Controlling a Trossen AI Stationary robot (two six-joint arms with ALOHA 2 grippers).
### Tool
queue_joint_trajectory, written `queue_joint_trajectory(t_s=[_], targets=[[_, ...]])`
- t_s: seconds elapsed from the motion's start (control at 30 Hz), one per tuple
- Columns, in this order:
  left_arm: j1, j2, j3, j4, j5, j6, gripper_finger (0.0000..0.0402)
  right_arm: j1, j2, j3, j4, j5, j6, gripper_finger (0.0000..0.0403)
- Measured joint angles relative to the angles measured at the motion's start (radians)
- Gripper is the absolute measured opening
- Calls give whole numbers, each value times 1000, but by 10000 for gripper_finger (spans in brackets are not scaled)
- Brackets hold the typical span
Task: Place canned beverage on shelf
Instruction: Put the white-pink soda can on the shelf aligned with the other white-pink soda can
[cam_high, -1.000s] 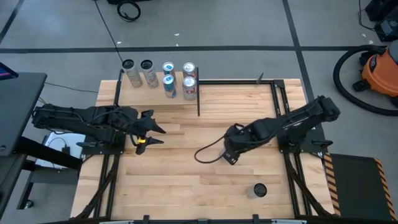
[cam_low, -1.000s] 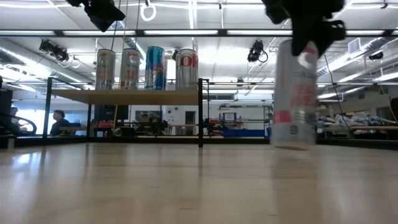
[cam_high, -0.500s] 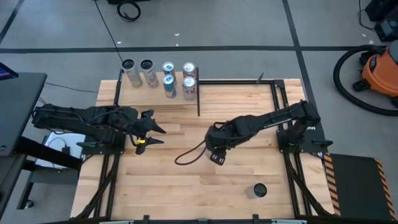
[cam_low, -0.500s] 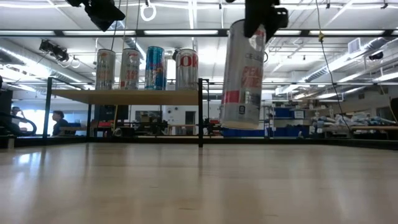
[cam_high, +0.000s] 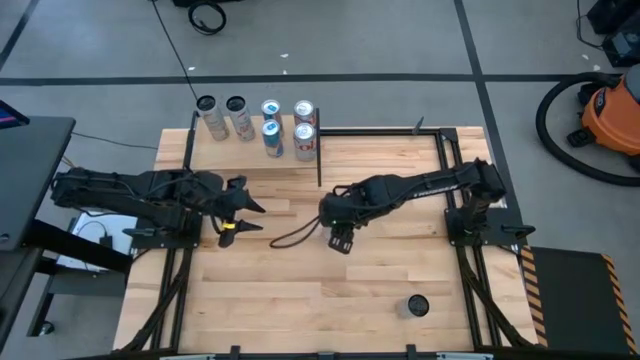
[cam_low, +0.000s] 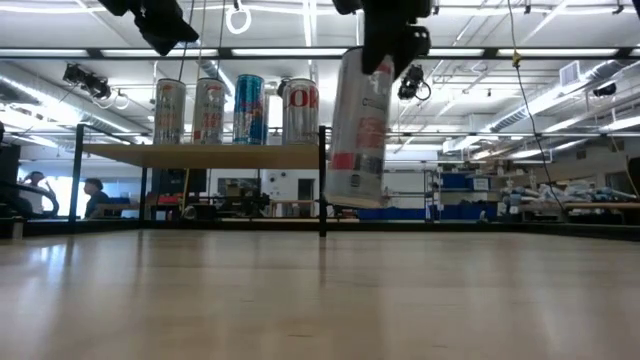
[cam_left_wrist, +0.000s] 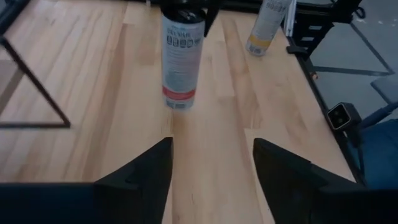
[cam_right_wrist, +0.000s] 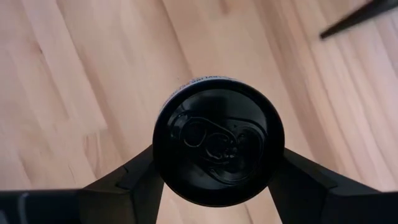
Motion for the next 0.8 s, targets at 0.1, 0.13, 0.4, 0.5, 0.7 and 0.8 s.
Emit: queue_joint_trajectory(t_s=[0.1, 0.13, 0.4, 0.5, 0.7, 0.8], targets=[[18, 0, 0, -12, -8, -3, 254, -26, 0, 0, 71, -4, -22, 245], [27, 0, 0, -14, -9, -1, 265, -35, 0, 0, 97, -6, -30, 245], [102, 0, 0, -13, -98, 94, 339, -109, 0, 43, 264, -95, -77, 245], [115, -1, 0, -11, -100, 108, 344, -132, -2, 69, 296, -110, -76, 245], [115, -1, 0, -3, -99, 102, 345, -157, -2, 118, 338, -112, -76, 245], [115, -1, 0, 39, -99, 56, 345, -164, -2, 128, 370, -112, -76, 245]])
